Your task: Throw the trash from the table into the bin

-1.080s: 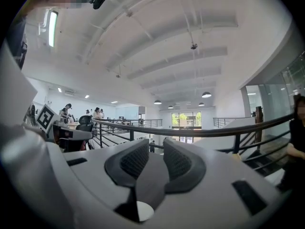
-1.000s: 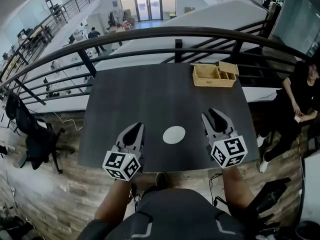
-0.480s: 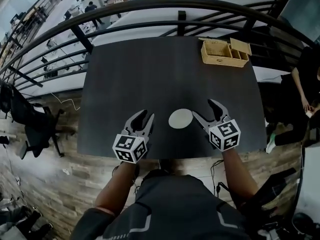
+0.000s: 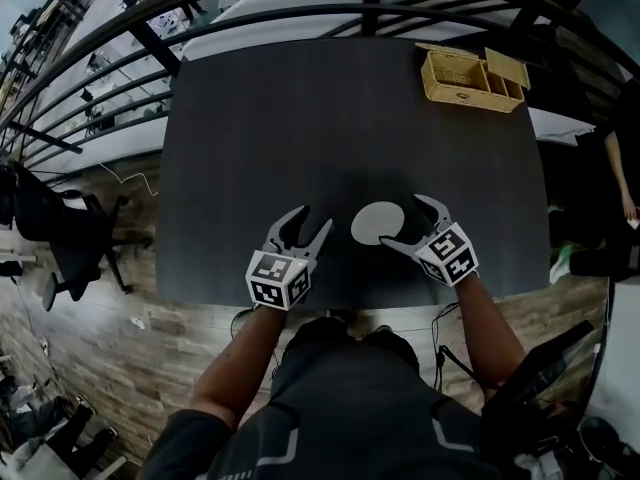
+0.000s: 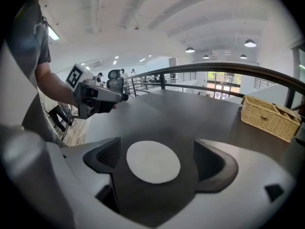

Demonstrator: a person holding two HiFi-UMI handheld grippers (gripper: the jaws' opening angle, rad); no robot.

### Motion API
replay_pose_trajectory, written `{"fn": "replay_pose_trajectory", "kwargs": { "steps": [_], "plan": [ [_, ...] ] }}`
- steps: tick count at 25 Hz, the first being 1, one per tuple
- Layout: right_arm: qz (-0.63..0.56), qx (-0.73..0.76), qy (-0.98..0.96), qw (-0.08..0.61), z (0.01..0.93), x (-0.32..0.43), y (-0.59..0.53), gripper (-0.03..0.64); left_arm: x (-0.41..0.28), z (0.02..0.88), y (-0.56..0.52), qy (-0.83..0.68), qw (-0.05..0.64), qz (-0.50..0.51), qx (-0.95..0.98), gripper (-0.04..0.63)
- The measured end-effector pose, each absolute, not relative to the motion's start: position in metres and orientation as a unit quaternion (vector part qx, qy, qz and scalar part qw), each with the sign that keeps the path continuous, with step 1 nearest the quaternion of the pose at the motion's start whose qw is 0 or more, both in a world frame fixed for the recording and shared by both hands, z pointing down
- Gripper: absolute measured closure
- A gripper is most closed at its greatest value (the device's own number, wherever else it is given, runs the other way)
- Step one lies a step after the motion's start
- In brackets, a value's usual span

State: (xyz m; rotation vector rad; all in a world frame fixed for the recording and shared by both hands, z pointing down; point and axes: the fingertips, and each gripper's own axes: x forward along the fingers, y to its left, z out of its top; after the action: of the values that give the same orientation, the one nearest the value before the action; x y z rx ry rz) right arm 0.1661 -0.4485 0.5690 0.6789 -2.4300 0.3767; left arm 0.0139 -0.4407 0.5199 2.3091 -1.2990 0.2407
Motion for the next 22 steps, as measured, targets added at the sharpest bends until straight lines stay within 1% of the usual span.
{"fn": "replay_pose_trajectory", "kwargs": {
  "steps": [4,6,10,17,22],
  "plan": [
    [0.142,0.214,-0.907,0.334,0.6,0.158,-0.446,0.104,0.013,0.539,-0.443,-0.472,0.251,0.101,0.839,0.368],
    [0.141,0.192,-0.905,0.353,0.614,0.154,-0.443,0.094,0.012,0.546,-0.443,-0.471,0.26,0.104,0.837,0.35],
    [0.123,0.165,-0.903,0.378,0.63,0.147,-0.442,0.091,0.013,0.553,-0.44,-0.464,0.267,0.112,0.837,0.35],
    [0.101,0.121,-0.884,0.44,0.669,0.148,-0.433,0.091,0.008,0.558,-0.437,-0.46,0.271,0.109,0.838,0.35],
    [0.099,0.116,-0.888,0.434,0.671,0.147,-0.434,0.092,0.002,0.553,-0.433,-0.462,0.274,0.099,0.838,0.35]
  ]
}}
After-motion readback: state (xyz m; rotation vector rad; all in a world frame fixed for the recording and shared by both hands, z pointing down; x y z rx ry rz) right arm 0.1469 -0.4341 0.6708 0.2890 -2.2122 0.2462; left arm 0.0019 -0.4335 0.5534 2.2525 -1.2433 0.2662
